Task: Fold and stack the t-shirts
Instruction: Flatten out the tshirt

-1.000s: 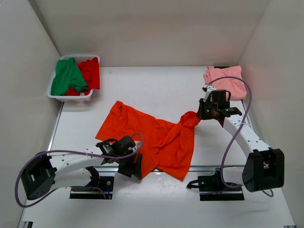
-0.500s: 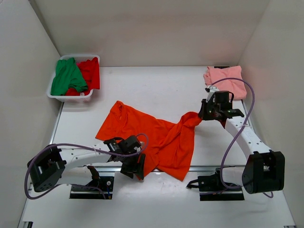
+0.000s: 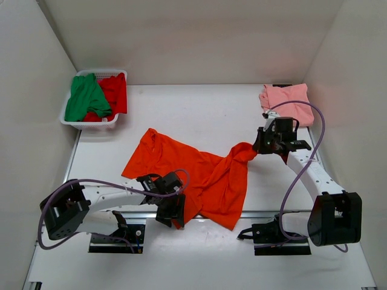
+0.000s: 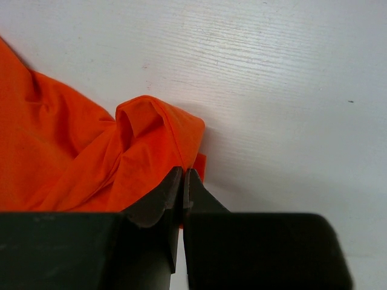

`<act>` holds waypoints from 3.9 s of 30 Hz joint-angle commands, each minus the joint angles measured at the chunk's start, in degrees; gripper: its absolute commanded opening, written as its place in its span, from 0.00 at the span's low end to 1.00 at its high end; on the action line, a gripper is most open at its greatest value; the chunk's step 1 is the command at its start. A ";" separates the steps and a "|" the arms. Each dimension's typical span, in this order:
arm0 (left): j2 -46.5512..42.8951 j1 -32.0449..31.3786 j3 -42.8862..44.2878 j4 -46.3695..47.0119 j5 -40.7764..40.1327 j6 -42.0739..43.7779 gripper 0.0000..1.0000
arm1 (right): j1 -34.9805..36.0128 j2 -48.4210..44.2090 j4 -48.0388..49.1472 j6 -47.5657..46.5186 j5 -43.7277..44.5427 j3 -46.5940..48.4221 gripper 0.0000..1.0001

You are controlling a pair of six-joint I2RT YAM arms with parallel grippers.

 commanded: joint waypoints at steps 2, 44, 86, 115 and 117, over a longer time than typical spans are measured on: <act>5.25 -1.75 0.59 16.41 -7.69 -1.46 0.63 | -0.89 -0.74 3.50 -0.27 -1.36 -0.66 0.00; -9.34 22.59 28.54 -9.78 -11.14 11.02 0.00 | -4.93 -7.68 4.82 0.61 -8.48 4.79 0.00; 8.32 0.71 6.12 -0.29 -2.07 3.81 0.53 | -6.78 -11.02 6.23 1.22 -10.41 -3.03 0.00; -1.57 44.92 82.25 -13.61 -10.94 20.16 0.00 | -8.18 -9.17 6.22 2.02 -14.19 32.99 0.00; -5.28 44.13 81.01 -9.44 -14.09 19.20 0.00 | -8.79 -11.36 5.09 1.58 -14.11 35.01 0.00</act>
